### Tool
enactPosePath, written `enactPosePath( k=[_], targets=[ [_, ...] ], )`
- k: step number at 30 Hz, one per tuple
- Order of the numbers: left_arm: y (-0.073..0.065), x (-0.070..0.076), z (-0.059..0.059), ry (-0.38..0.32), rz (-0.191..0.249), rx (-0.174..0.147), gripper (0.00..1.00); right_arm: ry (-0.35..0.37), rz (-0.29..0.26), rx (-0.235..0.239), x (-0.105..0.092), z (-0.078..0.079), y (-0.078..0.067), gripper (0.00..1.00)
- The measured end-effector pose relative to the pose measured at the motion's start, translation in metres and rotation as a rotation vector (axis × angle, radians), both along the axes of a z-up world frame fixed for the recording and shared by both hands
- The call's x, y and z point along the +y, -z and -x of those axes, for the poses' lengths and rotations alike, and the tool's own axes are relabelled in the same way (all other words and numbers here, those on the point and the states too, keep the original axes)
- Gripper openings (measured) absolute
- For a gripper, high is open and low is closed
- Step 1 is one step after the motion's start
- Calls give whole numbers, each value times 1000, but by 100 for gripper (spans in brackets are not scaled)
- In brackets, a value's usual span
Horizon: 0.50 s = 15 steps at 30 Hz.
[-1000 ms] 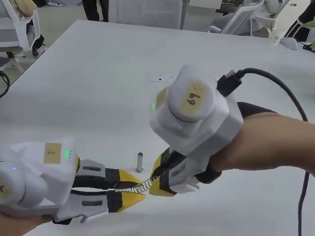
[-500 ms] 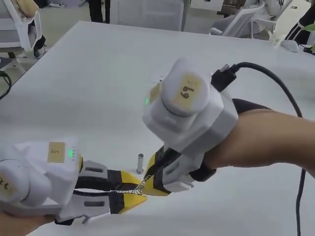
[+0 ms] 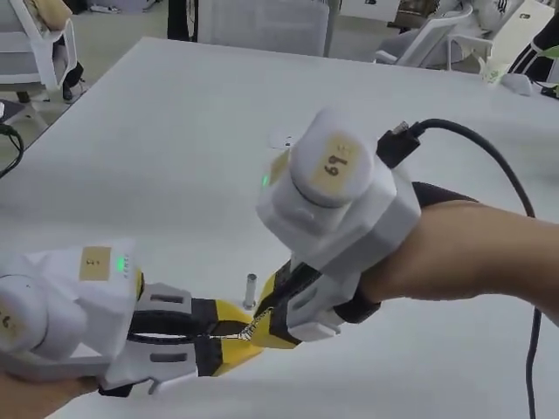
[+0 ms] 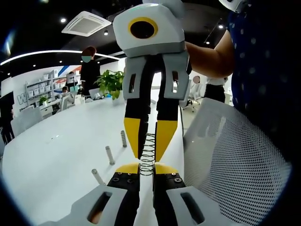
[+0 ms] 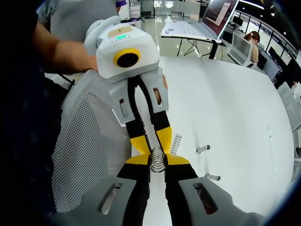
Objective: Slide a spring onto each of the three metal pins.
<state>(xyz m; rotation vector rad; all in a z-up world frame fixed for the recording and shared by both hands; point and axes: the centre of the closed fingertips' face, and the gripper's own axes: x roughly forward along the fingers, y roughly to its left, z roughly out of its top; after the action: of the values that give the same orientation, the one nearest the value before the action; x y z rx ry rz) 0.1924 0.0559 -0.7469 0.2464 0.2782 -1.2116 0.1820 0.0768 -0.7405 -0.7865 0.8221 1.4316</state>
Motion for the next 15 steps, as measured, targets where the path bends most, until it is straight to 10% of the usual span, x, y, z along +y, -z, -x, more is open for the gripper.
enactPosePath(
  k=[15],
  targets=[
    [-1, -4, -1, -5, 17, -6, 2, 25, 23, 2, -1, -3, -1, 7]
  ],
)
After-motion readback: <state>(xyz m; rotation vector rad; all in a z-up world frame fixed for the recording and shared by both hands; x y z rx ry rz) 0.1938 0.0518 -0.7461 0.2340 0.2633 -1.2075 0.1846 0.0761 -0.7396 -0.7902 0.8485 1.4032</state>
